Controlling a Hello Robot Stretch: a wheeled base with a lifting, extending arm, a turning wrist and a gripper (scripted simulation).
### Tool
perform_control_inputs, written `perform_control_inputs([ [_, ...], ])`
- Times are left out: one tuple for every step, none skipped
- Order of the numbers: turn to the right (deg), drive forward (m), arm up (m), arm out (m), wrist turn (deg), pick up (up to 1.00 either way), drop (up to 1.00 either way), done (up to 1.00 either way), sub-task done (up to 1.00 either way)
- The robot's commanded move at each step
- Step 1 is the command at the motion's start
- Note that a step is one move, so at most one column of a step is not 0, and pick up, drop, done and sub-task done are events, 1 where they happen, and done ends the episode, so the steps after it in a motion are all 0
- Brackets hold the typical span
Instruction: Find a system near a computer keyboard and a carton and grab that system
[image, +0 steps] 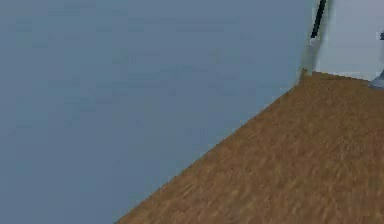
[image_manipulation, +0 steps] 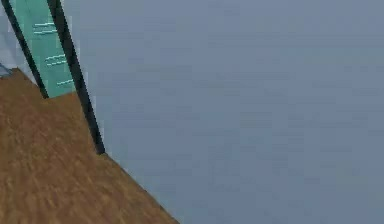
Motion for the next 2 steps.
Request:
perform_control_inputs([
  [-33.0, 0.00, 0.00, 0.00, 0.0, 0.00, 0.00, 0.00, 0.00],
  [0.0, 0.40, 0.00, 0.00, 0.0, 0.00, 0.00, 0.00, 0.00],
])
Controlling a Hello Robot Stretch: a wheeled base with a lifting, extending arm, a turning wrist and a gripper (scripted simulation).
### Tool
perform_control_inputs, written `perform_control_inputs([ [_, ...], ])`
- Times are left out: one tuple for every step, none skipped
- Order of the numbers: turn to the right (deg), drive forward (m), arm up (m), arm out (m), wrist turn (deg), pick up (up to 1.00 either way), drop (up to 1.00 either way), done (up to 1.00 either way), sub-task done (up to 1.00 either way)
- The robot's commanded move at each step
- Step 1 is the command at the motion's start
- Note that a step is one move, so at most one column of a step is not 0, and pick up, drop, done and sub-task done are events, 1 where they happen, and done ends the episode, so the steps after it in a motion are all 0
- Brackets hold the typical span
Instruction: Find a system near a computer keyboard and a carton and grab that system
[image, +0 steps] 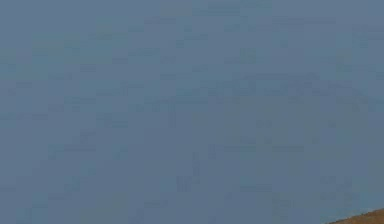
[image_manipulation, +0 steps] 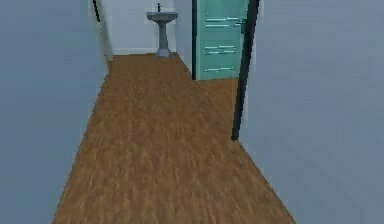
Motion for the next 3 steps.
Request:
perform_control_inputs([
  [45.0, 0.00, 0.00, 0.00, 0.0, 0.00, 0.00, 0.00, 0.00],
  [30.0, 0.00, 0.00, 0.00, 0.0, 0.00, 0.00, 0.00, 0.00],
  [0.0, 1.00, 0.00, 0.00, 0.0, 0.00, 0.00, 0.00, 0.00],
])
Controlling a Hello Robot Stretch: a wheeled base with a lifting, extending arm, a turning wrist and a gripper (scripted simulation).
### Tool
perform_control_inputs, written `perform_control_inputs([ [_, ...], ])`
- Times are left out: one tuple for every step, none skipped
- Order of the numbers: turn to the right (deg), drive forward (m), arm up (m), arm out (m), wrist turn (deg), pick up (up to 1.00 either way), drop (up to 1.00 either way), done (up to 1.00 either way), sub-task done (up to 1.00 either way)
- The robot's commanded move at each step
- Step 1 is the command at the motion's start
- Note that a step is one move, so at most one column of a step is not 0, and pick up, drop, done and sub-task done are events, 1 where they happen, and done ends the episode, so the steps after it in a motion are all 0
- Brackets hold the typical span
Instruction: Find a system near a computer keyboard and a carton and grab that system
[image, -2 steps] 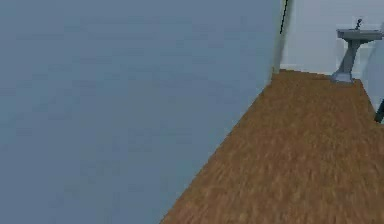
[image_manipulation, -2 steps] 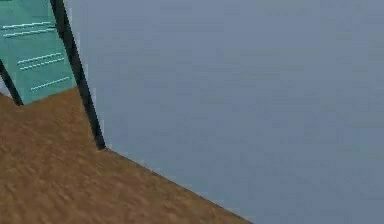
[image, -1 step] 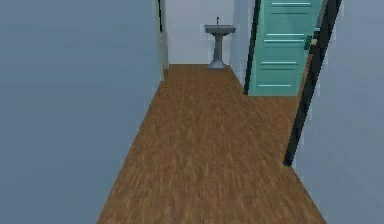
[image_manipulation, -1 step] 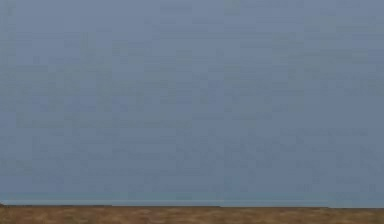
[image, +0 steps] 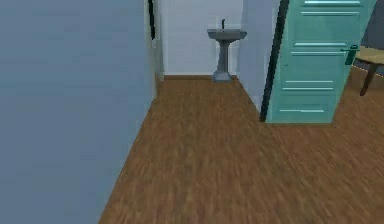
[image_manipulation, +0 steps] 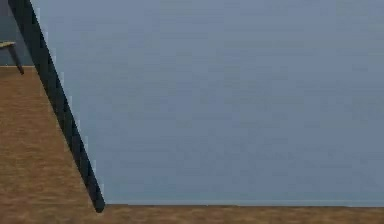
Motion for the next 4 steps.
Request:
perform_control_inputs([
  [0.0, 1.00, 0.00, 0.00, 0.0, 0.00, 0.00, 0.00, 0.00],
  [0.0, 1.00, 0.00, 0.00, 0.0, 0.00, 0.00, 0.00, 0.00],
  [3.0, 0.00, 0.00, 0.00, 0.0, 0.00, 0.00, 0.00, 0.00],
  [0.0, 1.00, 0.00, 0.00, 0.0, 0.00, 0.00, 0.00, 0.00],
])
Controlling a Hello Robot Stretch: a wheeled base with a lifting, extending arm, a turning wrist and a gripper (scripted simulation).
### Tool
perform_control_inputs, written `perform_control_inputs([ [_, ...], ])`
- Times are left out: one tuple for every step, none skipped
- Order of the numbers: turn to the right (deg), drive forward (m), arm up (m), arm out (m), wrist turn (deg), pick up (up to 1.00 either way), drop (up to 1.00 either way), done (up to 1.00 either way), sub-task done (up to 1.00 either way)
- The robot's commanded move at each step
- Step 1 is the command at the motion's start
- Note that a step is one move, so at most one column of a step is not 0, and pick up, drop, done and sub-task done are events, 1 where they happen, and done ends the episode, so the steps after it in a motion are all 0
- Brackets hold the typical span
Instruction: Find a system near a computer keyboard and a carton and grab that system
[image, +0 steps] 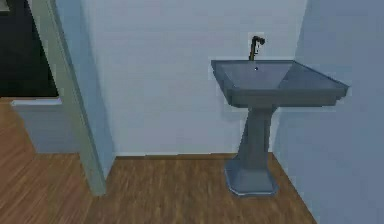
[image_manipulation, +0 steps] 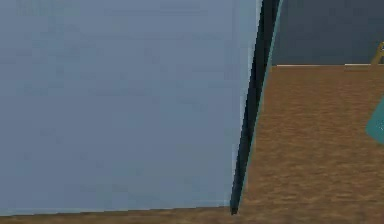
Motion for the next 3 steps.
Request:
perform_control_inputs([
  [0.0, 0.55, 0.00, 0.00, 0.0, 0.00, 0.00, 0.00, 0.00],
  [-45.0, 0.00, 0.00, 0.00, 0.0, 0.00, 0.00, 0.00, 0.00],
  [-24.0, 0.00, 0.00, 0.00, 0.0, 0.00, 0.00, 0.00, 0.00],
])
